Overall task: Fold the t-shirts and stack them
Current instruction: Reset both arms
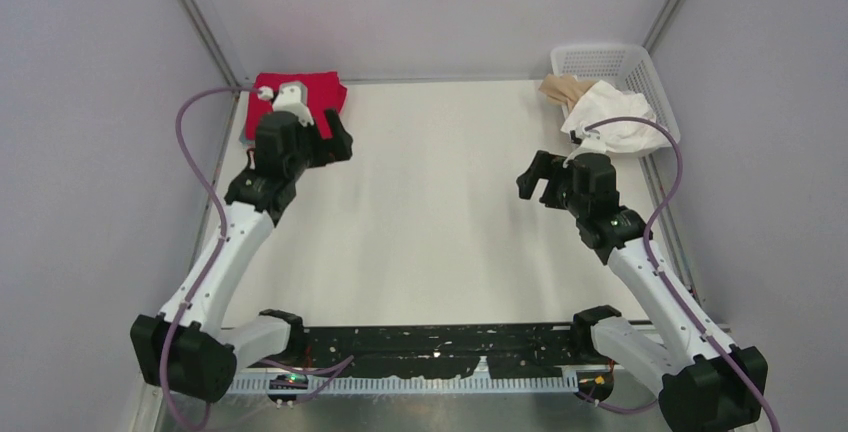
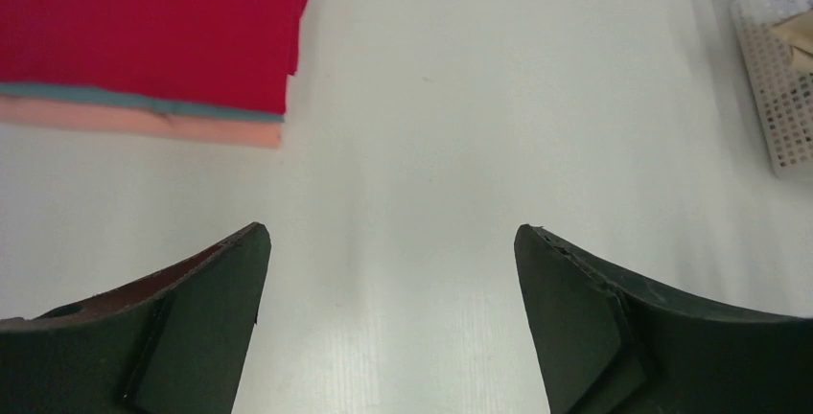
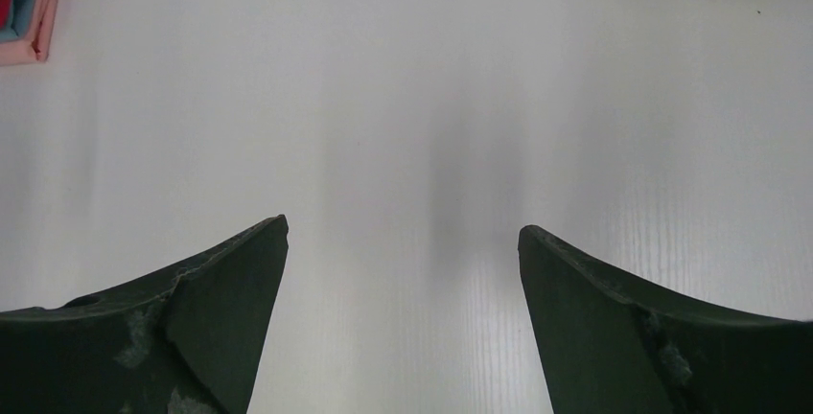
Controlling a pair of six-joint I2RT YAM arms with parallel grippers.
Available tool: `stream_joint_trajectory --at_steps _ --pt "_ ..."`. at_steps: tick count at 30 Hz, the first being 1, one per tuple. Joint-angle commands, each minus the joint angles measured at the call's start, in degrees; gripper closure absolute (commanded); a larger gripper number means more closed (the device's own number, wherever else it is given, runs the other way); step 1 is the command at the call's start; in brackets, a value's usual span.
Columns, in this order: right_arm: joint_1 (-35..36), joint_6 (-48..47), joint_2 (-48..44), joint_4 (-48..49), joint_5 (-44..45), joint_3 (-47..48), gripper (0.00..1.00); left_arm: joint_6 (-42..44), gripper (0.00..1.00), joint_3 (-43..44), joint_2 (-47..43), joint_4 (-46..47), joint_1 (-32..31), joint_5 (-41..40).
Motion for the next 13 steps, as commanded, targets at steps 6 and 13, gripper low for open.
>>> stream_joint_trajectory --at_steps 6,13 --pt "-0.2 1.1 -3.8 5.4 4.4 -7.0 0.05 -10.5 0.0 -24.0 -18.9 3.9 -10.6 -7.5" --pt "-0.2 1.9 -2.8 8.3 2.2 -7.4 0.05 -11.0 0.0 -25.7 -28.7 -4.6 -11.1 -12.6"
